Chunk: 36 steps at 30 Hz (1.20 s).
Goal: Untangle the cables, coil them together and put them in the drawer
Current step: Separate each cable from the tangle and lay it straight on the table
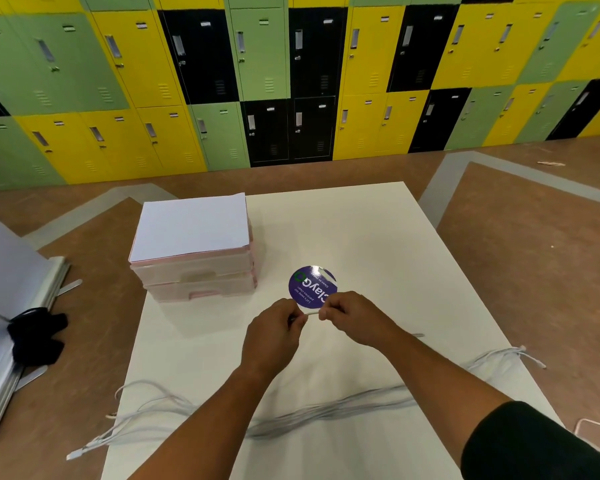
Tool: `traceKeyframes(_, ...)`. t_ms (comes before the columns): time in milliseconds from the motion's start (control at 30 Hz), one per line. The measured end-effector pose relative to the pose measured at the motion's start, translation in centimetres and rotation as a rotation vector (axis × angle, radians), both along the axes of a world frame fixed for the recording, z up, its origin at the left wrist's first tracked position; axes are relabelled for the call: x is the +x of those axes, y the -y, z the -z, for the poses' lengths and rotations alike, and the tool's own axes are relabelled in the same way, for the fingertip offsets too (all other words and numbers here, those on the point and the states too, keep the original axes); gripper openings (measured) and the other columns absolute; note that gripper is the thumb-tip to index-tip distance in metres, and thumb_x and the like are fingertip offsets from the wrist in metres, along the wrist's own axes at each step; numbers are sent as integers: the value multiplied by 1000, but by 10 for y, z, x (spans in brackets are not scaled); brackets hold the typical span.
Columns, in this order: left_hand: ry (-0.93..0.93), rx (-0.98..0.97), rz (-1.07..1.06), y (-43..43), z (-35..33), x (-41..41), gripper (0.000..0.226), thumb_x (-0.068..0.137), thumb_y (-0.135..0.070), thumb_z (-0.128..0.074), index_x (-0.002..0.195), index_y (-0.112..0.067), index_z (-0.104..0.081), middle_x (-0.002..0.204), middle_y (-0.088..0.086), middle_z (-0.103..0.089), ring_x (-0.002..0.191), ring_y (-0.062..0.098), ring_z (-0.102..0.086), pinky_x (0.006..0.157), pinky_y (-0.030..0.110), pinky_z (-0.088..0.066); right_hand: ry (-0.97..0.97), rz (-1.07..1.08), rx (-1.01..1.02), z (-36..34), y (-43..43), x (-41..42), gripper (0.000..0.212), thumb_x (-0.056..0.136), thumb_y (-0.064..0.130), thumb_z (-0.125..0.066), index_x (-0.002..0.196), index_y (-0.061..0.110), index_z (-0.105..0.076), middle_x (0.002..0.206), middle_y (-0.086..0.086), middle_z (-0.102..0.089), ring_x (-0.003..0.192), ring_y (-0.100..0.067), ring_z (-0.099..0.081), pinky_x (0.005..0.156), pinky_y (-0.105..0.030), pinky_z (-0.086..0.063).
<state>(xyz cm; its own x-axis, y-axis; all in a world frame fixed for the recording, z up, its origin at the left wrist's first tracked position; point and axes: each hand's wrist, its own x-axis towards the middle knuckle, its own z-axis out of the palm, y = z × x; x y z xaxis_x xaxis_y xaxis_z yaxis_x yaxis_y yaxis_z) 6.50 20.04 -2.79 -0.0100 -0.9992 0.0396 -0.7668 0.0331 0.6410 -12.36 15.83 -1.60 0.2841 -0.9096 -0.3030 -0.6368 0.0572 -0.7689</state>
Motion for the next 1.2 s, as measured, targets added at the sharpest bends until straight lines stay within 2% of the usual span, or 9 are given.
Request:
traceKeyframes(133, 23, -3, -9, 2, -2, -1, 18, 94, -34, -64, 83, -30, -51, 74, -16, -54, 63, 5, -51, 54, 9, -27, -32, 20, -25, 1, 1, -5, 21, 96, 27, -59, 76, 23, -63, 69, 4, -65, 66, -10, -56, 68, -29, -46)
traceKeyframes(267, 25, -11, 0, 4, -1, -2, 17, 94, -34, -64, 83, -30, -52, 76, -15, -56, 65, 10, -53, 55, 12, -31, -108, 71, -63, 2, 2, -5, 21, 93, 30, -60, 79, 18, -66, 67, 7, -61, 62, -13, -55, 63, -32, -46)
traceKeyframes(400, 18, -11, -19, 6, -3, 1, 17, 95, -33, -63, 82, -31, -51, 76, -16, -57, 64, 6, -52, 56, 10, -28, -228, 122, -53, 1, 3, -14, 46, 90, 55, -61, 62, 19, -61, 63, 6, -66, 56, -12, -57, 61, -30, -45)
traceKeyframes(500, 27, -15, -7, 5, -3, 1, 16, 95, -34, -63, 83, -29, -53, 78, -15, -59, 66, 7, -53, 56, 10, -29, -361, 141, -85, 3, 2, -20, 58, 85, 68, -58, 60, 16, -55, 65, 2, -69, 59, -17, -62, 60, -31, -47)
traceKeyframes(633, 14, -9, -17, 6, 0, -4, 14, 95, -34, -63, 85, -27, -56, 81, -13, -62, 68, 7, -54, 56, 10, -29, -312, 118, -120, 2, -1, -20, 51, 93, 59, -54, 68, 16, -63, 62, 8, -63, 58, -10, -57, 62, -28, -46)
traceKeyframes(733, -6, 70, 5, 12, 1, -5, 12, 94, -35, -60, 88, -25, -63, 86, -11, -67, 74, 10, -59, 56, 14, -34, -273, 75, -144, -1, -4, -20, 38, 99, 48, -52, 72, 22, -62, 61, 11, -56, 57, -7, -51, 56, -24, -39)
traceKeyframes(900, -62, 85, 109, 20, -2, -14, 25, 98, -40, -56, 115, -27, -69, 107, -8, -71, 90, 9, -63, 65, 13, -40, -180, 2, -116, -3, -10, -19, 24, 101, 27, -47, 85, 22, -64, 67, 12, -56, 59, -5, -48, 58, -25, -37)
traceKeyframes(1067, 224, -88, 177, 22, -8, -18, 27, 99, -46, -50, 113, -33, -69, 113, -12, -66, 94, 13, -63, 72, 29, -51, -165, -33, -103, -4, -12, -25, 23, 101, 23, -46, 94, 20, -67, 75, 10, -60, 66, -9, -53, 65, -30, -44)
traceKeyframes(1200, 189, -66, 273, 28, -6, -23, 25, 100, -35, -51, 111, -27, -72, 107, -5, -69, 89, 18, -63, 68, 28, -47, -210, -32, -127, -5, -11, -28, 23, 99, 24, -49, 90, 22, -69, 72, 17, -58, 68, -5, -54, 65, -26, -43)
